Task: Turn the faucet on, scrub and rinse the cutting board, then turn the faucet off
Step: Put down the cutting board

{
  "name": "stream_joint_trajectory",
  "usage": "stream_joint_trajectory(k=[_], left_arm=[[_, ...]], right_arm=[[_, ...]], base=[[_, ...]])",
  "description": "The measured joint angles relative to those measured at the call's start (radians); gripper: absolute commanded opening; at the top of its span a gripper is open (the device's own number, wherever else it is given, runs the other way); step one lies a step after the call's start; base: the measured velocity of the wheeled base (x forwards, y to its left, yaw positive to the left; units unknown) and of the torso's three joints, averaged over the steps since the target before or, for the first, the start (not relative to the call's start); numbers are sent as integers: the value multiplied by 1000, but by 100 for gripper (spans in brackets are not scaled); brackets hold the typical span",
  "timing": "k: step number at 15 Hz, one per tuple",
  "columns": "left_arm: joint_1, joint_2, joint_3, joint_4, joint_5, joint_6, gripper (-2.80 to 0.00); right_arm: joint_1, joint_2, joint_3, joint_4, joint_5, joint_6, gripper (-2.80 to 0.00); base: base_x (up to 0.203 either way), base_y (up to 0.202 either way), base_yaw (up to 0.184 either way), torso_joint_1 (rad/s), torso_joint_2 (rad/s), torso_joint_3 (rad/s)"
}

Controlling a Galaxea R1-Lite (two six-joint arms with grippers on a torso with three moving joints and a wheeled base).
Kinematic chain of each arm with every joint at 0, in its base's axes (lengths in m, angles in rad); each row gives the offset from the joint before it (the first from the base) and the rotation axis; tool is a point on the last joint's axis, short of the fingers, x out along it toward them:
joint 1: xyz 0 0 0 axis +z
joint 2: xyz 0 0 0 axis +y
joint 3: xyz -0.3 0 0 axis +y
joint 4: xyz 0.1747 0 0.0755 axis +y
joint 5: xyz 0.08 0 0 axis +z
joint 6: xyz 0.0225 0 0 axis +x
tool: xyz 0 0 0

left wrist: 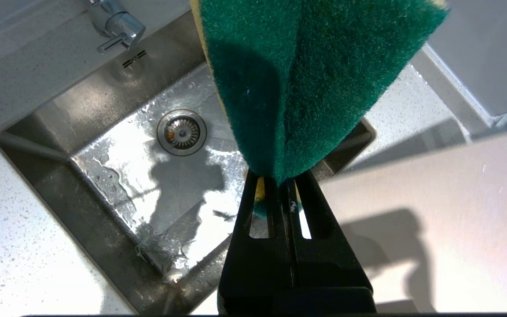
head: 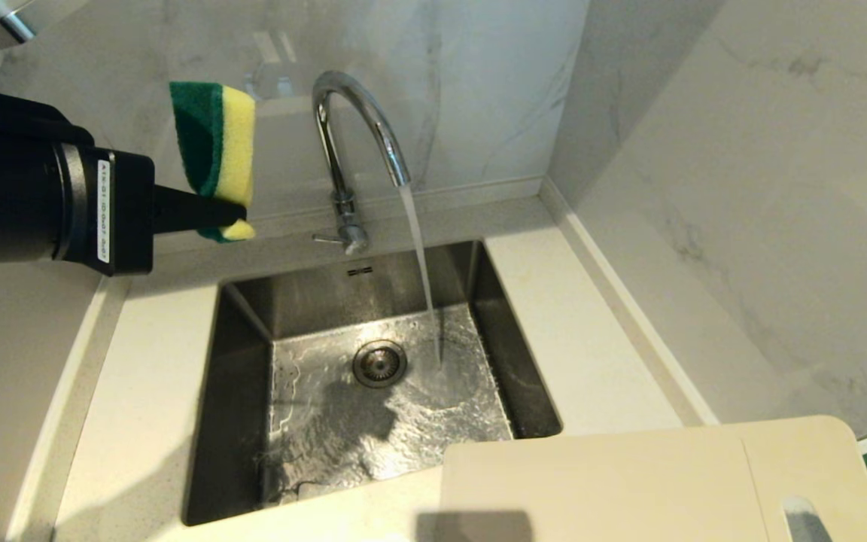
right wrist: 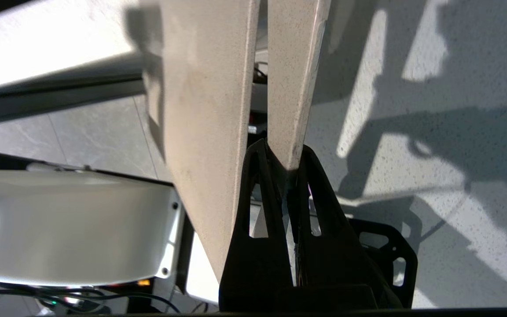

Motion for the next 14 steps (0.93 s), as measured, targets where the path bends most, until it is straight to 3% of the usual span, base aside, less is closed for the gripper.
stream_joint_trajectory(k=[4, 7, 14], left_arm=[[0, 0, 0, 1, 0, 0, -280], [0, -1, 2, 1, 0, 0, -280], [0, -3, 16, 1, 0, -3, -280]], right_arm=[[0, -36, 174, -124, -11, -7, -280], [-1, 7, 282, -292, -13, -3, -280], [-4, 290, 369, -686, -11, 32, -280]], base=[[0, 0, 0, 0, 0, 0], [0, 0, 0, 0, 0, 0], [0, 0, 0, 0, 0, 0]])
